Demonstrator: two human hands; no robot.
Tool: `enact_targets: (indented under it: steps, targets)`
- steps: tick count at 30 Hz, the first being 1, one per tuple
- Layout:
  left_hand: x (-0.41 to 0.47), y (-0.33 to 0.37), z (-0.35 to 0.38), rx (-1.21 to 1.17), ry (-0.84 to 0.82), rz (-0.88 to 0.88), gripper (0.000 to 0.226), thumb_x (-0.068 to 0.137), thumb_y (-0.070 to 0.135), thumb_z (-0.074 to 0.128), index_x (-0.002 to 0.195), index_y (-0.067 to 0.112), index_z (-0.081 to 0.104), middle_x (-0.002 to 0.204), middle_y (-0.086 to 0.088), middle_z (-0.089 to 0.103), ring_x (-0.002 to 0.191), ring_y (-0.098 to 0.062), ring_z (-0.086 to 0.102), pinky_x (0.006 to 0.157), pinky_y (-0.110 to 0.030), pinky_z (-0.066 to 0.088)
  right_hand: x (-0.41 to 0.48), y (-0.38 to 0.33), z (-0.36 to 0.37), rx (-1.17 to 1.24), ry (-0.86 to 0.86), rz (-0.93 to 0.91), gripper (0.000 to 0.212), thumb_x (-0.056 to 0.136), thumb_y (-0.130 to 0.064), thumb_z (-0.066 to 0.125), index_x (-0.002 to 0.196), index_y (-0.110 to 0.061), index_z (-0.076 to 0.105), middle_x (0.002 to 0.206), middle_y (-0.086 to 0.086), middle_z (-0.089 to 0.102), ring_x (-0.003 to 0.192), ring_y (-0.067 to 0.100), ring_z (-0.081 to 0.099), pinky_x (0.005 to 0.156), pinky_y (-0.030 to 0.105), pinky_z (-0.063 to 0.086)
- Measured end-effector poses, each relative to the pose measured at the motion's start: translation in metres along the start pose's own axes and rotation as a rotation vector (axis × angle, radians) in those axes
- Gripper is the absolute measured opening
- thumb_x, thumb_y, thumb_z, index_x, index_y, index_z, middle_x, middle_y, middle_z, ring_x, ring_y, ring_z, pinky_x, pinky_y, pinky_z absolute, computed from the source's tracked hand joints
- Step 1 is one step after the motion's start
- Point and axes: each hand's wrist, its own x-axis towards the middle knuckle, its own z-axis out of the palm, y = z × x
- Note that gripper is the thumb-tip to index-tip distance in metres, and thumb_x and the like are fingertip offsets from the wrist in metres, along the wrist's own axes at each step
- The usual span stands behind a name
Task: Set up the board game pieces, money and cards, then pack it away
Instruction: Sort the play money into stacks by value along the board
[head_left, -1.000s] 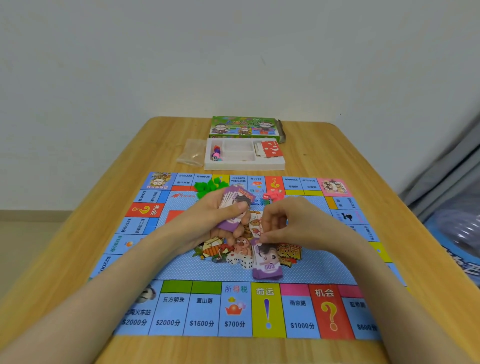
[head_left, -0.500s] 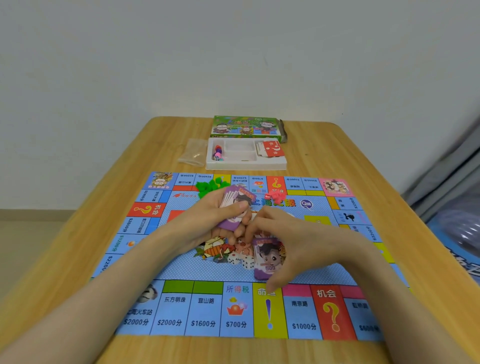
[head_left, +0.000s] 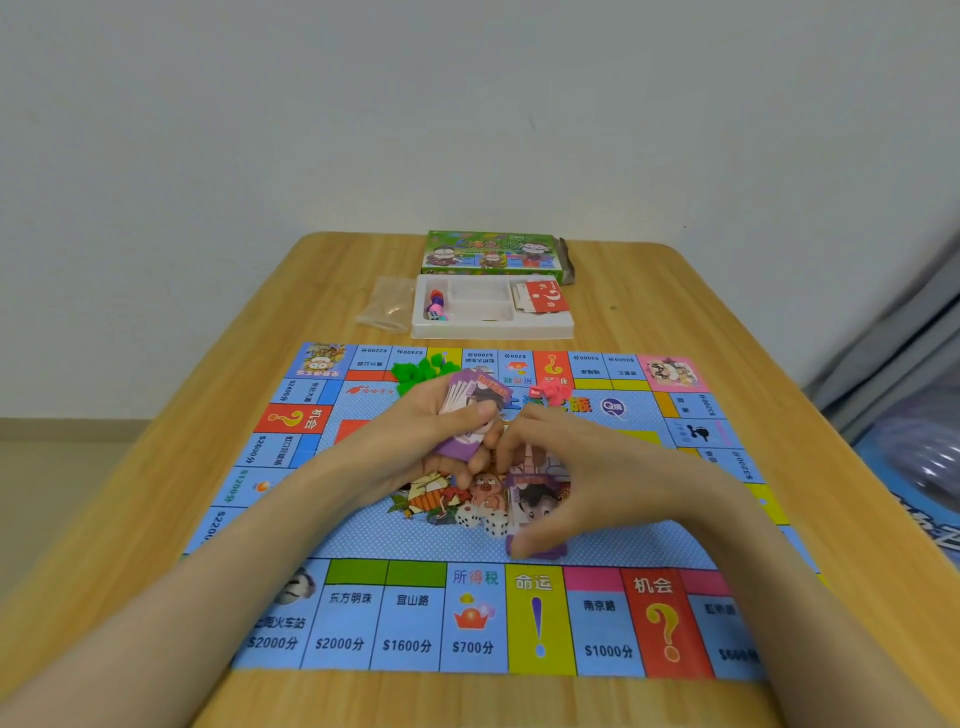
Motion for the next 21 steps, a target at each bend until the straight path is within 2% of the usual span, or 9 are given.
enact_targets:
  steps: [2, 4, 6, 9, 13, 15, 18, 21]
  targets:
    - [0.000, 0.000, 0.000, 0.019, -0.015, 0.005, 0.031, 0.081, 0.019, 0.057, 0.109, 0.005, 0.051, 0.065, -0.003, 0.059, 0.048, -0.012, 0.055, 0.039, -0.020, 0.046, 0.002, 0.001, -0.002, 0.109, 0.178, 0.010, 0.035, 0.070, -0.043, 0.076, 0.086, -0.021, 0.053, 0.090, -0.008, 0.050, 0.080, 0.006, 0.046, 0.067, 0.016, 0.038]
    - [-0.001, 0.000, 0.000, 0.064, -0.032, 0.008, 0.032, 0.082, 0.021, 0.058, 0.110, 0.006, 0.052, 0.064, -0.003, 0.060, 0.047, -0.013, 0.055, 0.038, -0.020, 0.046, 0.007, 0.003, -0.001, 0.211, 0.368, 0.014, 0.035, 0.076, -0.049, 0.065, 0.077, -0.017, 0.050, 0.075, -0.002, 0.050, 0.065, 0.008, 0.041, 0.059, 0.019, 0.035]
    - [-0.002, 0.000, 0.001, 0.105, -0.058, 0.005, 0.032, 0.081, 0.023, 0.059, 0.109, 0.010, 0.054, 0.063, -0.005, 0.059, 0.044, -0.013, 0.054, 0.037, -0.020, 0.045, 0.011, 0.004, 0.002, 0.306, 0.493, 0.010, 0.029, 0.085, -0.042, 0.058, 0.081, -0.015, 0.052, 0.073, 0.003, 0.053, 0.064, 0.015, 0.046, 0.060, 0.023, 0.040]
    - [-0.003, -0.001, 0.005, 0.143, -0.062, 0.003, 0.030, 0.078, 0.024, 0.061, 0.106, 0.013, 0.056, 0.061, -0.005, 0.059, 0.038, -0.013, 0.051, 0.034, -0.020, 0.042, 0.017, 0.002, 0.007, 0.374, 0.569, -0.044, 0.010, 0.087, -0.023, 0.064, 0.086, -0.019, 0.055, 0.078, 0.004, 0.060, 0.075, 0.025, 0.058, 0.069, 0.036, 0.049]
    - [-0.004, 0.000, 0.006, 0.135, -0.059, 0.019, 0.032, 0.077, 0.024, 0.062, 0.104, 0.008, 0.056, 0.060, -0.005, 0.056, 0.037, -0.012, 0.048, 0.032, -0.019, 0.039, 0.018, 0.001, 0.006, 0.363, 0.647, -0.082, 0.021, 0.082, -0.008, 0.070, 0.075, -0.022, 0.057, 0.065, -0.007, 0.059, 0.062, 0.018, 0.060, 0.064, 0.036, 0.053]
    - [-0.004, 0.000, 0.006, 0.120, -0.053, 0.018, 0.035, 0.078, 0.024, 0.062, 0.107, 0.006, 0.055, 0.062, -0.008, 0.055, 0.037, -0.012, 0.048, 0.032, -0.019, 0.039, 0.017, 0.003, 0.004, 0.376, 0.665, -0.093, 0.024, 0.084, -0.003, 0.066, 0.074, -0.023, 0.057, 0.060, -0.004, 0.059, 0.054, 0.016, 0.061, 0.058, 0.032, 0.052]
    - [-0.004, 0.000, 0.004, 0.108, -0.063, 0.016, 0.037, 0.079, 0.024, 0.061, 0.110, 0.006, 0.054, 0.061, -0.007, 0.056, 0.038, -0.012, 0.049, 0.033, -0.020, 0.040, 0.015, 0.003, 0.005, 0.393, 0.651, -0.112, 0.021, 0.090, 0.000, 0.057, 0.080, -0.019, 0.054, 0.057, -0.001, 0.059, 0.050, 0.011, 0.061, 0.050, 0.013, 0.040]
    - [-0.003, 0.000, 0.004, 0.107, -0.078, 0.017, 0.029, 0.081, 0.022, 0.060, 0.106, 0.010, 0.056, 0.061, -0.005, 0.056, 0.040, -0.012, 0.050, 0.034, -0.020, 0.042, 0.016, 0.004, 0.005, 0.375, 0.688, -0.085, 0.009, 0.093, 0.000, 0.050, 0.089, -0.007, 0.053, 0.072, 0.006, 0.066, 0.054, 0.010, 0.063, 0.050, 0.010, 0.038]
